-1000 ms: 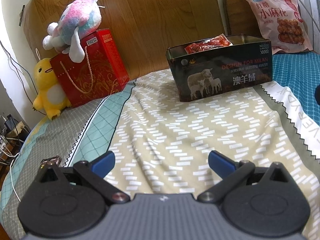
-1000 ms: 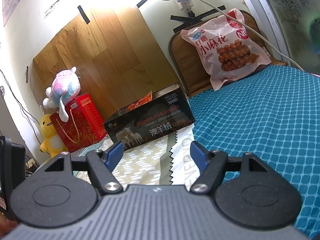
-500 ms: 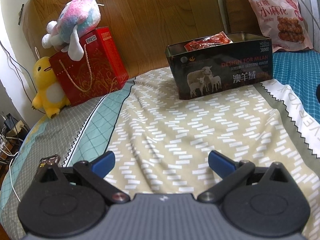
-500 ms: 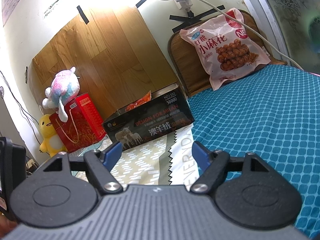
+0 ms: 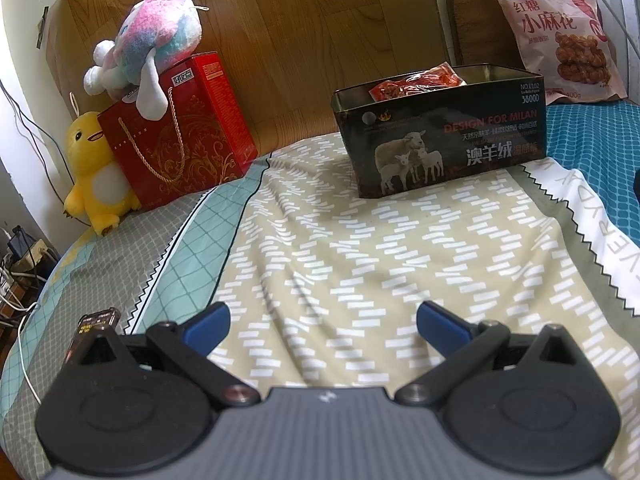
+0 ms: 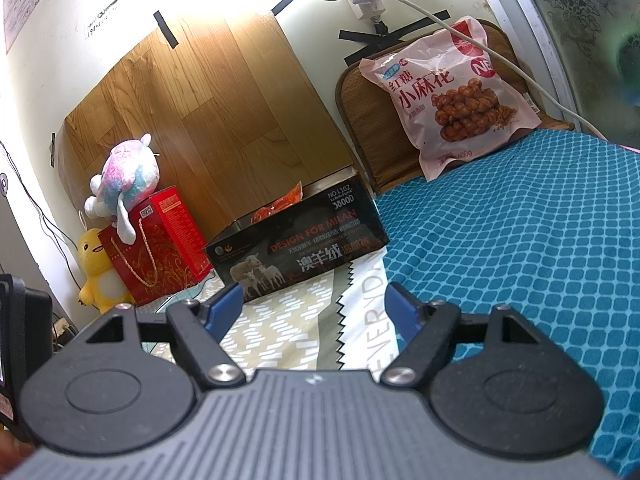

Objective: Organize snacks

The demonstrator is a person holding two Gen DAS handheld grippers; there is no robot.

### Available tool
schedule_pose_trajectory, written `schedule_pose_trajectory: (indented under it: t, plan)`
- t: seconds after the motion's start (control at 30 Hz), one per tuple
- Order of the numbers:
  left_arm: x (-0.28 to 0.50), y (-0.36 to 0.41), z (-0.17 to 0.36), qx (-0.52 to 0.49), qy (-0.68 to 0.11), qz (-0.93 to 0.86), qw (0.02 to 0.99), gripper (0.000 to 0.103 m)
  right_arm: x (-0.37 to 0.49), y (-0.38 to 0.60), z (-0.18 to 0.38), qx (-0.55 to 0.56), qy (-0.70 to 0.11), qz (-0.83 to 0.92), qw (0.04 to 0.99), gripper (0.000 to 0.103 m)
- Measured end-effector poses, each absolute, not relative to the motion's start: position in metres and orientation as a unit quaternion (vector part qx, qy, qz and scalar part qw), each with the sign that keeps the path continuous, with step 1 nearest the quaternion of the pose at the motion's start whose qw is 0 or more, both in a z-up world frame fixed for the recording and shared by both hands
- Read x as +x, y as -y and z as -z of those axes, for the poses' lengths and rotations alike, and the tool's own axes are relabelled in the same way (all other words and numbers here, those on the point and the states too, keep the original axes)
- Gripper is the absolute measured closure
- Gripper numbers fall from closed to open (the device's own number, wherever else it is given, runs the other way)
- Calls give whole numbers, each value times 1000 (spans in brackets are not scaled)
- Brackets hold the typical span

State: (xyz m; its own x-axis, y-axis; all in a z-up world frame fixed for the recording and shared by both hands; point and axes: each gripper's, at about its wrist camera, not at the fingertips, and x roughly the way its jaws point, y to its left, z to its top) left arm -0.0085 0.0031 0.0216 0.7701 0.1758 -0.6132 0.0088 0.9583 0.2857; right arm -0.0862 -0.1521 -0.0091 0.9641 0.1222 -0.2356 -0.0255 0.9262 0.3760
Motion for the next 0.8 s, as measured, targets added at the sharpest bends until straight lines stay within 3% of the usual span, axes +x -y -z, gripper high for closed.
schedule_pose_trajectory:
  t: [0.8]
  plan:
    - [-6,-1,-22,136,-341,-38,930,0,-86,153,9,188,-129,-38,973,21]
